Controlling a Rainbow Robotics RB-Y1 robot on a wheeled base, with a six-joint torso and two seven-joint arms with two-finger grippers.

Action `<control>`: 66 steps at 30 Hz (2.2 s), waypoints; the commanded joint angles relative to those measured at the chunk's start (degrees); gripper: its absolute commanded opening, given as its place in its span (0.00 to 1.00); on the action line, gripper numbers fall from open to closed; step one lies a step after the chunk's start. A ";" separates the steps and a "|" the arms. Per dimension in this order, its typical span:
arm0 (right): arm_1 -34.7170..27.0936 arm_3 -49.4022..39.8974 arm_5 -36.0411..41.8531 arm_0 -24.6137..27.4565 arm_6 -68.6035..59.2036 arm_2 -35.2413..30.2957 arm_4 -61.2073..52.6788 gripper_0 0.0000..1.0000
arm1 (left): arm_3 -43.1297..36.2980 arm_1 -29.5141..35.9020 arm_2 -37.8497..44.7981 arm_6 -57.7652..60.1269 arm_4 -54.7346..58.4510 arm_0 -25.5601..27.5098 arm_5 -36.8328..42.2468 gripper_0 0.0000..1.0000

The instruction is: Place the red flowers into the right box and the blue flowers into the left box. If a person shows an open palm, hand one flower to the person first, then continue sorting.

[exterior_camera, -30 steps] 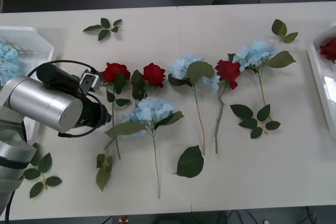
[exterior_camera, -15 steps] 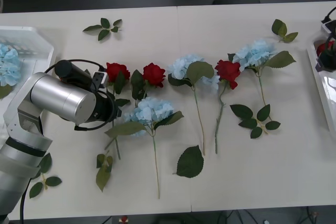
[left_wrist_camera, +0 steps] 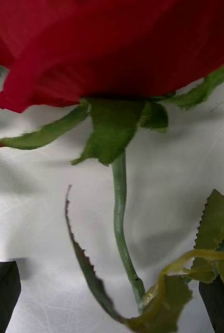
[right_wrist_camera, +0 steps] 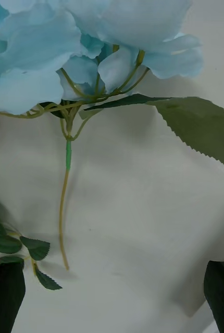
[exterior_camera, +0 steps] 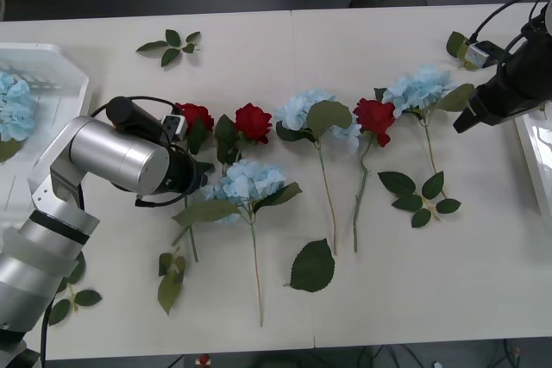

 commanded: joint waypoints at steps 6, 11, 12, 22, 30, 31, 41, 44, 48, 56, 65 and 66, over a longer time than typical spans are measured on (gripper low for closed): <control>0.86 -5.19 -7.95 1.50 -13.35 7.33 1.79 1.00 | 0.64 -1.15 -1.47 4.76 0.37 -2.54 -0.92 0.10; 4.46 -4.13 -10.23 1.50 -14.85 8.39 4.87 1.00 | 0.91 -1.15 -1.47 5.02 0.37 -2.63 -1.35 0.00; 4.81 -4.13 -10.32 1.59 -14.93 8.30 5.66 1.00 | 0.91 -1.15 -1.47 5.02 0.45 -2.63 -1.35 0.00; 11.32 0.97 -15.07 1.76 -16.60 8.39 13.13 1.00 | 0.56 -0.80 -1.47 5.02 0.45 -2.72 -3.11 0.00; 14.13 5.10 -18.58 1.76 -17.13 8.30 15.33 1.00 | -6.30 4.12 1.26 4.93 7.66 -3.51 -3.11 0.00; 14.39 5.19 -18.58 1.76 -17.22 8.21 15.59 1.00 | -7.27 4.73 2.05 4.93 9.07 -3.77 -3.11 0.00; 15.54 5.54 -18.58 1.76 -18.01 7.51 18.58 0.30 | -17.37 6.14 10.31 5.99 20.23 -8.96 -3.11 0.00; 15.98 6.06 -18.58 1.76 -18.10 6.98 19.63 0.11 | -21.42 4.65 12.24 9.24 22.34 -8.87 -3.64 0.00; 16.42 6.42 -18.93 1.76 -18.19 6.72 20.51 0.00 | -28.18 1.83 12.86 17.76 20.84 -7.11 -3.64 0.00; 16.06 6.77 -17.79 1.67 -17.13 3.64 19.63 0.00 | -35.48 -8.01 8.55 28.84 9.95 -2.80 -9.09 0.00; 10.70 6.77 -3.55 -1.23 -0.34 -17.45 8.21 0.00 | -33.54 -14.60 -3.58 32.70 -4.91 1.33 -26.14 0.00; 10.18 6.77 -2.76 -1.23 0.10 -18.07 7.68 0.00 | -33.28 -14.78 -4.19 32.79 -5.79 1.33 -26.93 0.00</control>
